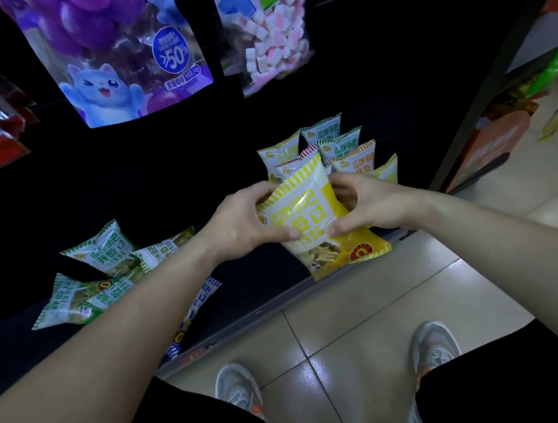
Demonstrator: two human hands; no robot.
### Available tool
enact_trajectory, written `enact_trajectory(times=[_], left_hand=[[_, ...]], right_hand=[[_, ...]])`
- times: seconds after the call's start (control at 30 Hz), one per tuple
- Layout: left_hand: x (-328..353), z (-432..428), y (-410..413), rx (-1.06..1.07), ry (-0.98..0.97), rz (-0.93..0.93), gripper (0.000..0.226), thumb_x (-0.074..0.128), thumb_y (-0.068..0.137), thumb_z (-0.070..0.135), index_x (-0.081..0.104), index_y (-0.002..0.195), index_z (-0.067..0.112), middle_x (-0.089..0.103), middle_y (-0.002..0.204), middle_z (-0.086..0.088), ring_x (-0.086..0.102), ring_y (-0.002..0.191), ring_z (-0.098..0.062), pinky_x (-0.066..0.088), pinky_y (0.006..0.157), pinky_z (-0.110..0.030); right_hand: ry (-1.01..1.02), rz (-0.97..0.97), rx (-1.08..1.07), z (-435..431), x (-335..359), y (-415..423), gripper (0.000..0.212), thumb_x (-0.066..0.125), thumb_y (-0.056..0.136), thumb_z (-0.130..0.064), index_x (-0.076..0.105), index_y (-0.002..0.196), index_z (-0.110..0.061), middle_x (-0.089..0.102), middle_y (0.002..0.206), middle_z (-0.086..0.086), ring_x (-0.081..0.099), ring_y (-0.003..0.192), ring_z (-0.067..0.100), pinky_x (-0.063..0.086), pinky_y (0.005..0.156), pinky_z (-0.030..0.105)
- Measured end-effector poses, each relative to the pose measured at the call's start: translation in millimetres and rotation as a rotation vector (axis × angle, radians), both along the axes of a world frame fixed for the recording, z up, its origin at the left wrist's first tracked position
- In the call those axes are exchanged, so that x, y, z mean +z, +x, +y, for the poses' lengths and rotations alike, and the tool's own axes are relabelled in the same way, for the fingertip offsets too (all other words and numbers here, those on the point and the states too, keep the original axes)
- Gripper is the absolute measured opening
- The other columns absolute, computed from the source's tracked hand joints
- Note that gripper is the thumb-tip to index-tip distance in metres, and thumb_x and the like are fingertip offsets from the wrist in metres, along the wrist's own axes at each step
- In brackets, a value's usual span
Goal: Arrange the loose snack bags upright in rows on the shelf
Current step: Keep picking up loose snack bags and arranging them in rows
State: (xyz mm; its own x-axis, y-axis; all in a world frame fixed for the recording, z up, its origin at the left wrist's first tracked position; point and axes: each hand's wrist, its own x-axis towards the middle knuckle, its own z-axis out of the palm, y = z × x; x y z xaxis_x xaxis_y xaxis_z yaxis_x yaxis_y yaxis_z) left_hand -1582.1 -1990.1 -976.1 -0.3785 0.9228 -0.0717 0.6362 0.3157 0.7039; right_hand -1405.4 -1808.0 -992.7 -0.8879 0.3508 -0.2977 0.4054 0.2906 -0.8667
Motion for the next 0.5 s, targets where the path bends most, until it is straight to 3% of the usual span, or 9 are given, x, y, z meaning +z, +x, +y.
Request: enact_trajectory(times=[0.07,0.13,0.3,0.5], left_hand=[[-0.6,1.5,1.8,0.02,-0.017,0.044,0.065,0.09,0.06,0.045,0.058,0.114,0.031,0.064,0.097,0.018,0.061,0.089,0.003,0.048,0.073,-0.013],[-6.5,3.2,2.0,0.073,-0.025,0.075,0.062,0.09,0.06,0.048,0.056,0.11,0.033,0.063,0.092,0.018,0.061,0.084,0.004,0.043,0.064,-0.01],[-28.9,11.5,-3.7,0.226,-0.086,0.236,0.068,0.086,0.061,0.057,0.054,0.115,0.03,0.063,0.096,0.011,0.061,0.083,-0.008,0.044,0.062,-0.025],[-65.9,58.4,-6.8,0.284,-0.212,0.335,0.078,0.084,0.062,0.058,0.053,0.127,0.028,0.062,0.117,0.001,0.06,0.102,-0.02,0.048,0.071,-0.032]], right_hand=[[0.051,-0.036,0.013,1.0,-1.1,0.5,0.096,0.093,0.053,-0.045,0.051,0.138,-0.032,0.062,0.129,-0.009,0.061,0.118,0.01,0.054,0.098,0.041],[0.136,-0.071,-0.007,3.7,-0.3,3.7,0.083,0.088,0.067,-0.043,0.05,0.139,-0.03,0.061,0.125,-0.008,0.063,0.111,0.012,0.054,0.095,0.036],[0.494,-0.29,0.001,24.4,-12.6,24.9,0.071,0.073,0.086,-0.04,0.042,0.147,-0.021,0.051,0.139,0.002,0.054,0.122,0.02,0.045,0.094,0.029],[0.542,-0.548,0.027,47.8,-29.4,55.6,0.076,0.068,0.085,-0.049,0.039,0.149,-0.02,0.045,0.142,0.008,0.048,0.128,0.025,0.044,0.103,0.036]])
